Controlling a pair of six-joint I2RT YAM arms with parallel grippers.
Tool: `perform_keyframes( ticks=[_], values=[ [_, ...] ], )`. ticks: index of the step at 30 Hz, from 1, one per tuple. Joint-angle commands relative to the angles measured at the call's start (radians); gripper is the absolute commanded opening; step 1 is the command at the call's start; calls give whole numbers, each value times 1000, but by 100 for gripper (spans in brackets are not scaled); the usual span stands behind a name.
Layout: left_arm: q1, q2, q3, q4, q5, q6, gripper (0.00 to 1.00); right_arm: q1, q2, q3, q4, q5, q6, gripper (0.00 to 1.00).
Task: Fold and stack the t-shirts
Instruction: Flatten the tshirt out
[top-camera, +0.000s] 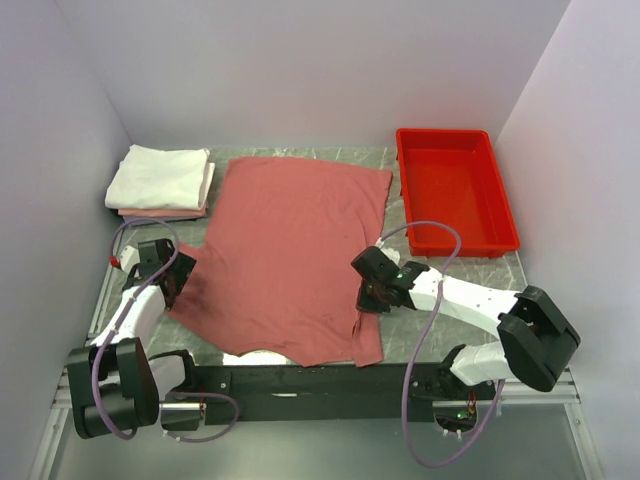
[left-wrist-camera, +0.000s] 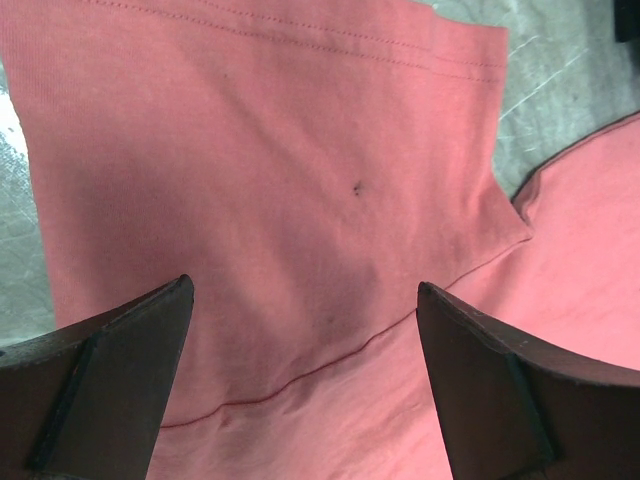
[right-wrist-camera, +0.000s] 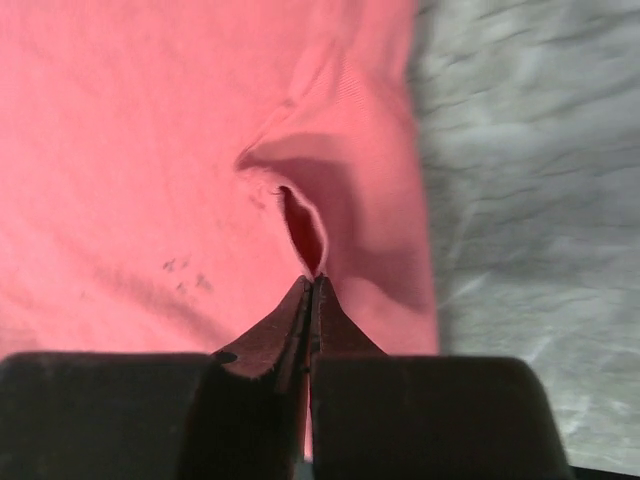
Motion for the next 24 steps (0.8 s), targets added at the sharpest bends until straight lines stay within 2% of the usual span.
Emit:
perform_keyframes(
  ticks=[1,14,17,18,19,23,24],
  values=[
    [2,8,1,28,-24,17,99,-21,-36,17,-64,131,11,0],
    [2,16,4,16,-52,19,99,-199,-145,-12,-408,360,-44,0],
    [2,23,7,11,-58,19,99,-259,-131,-11,-468,413,-14,10],
    [2,23,10,10,-59,17,99,-259,-111,-2,-476,427,-5,20],
    [2,25,12,7,-61,19,99,-262,-99,10,-494,455,32,36],
    [2,14,21,-15,-84,14,99,-264,-51,98,-633,585,91,38],
    [2,10,21,-16,-88,11,99,-262,-57,107,-638,596,83,45]
  ],
)
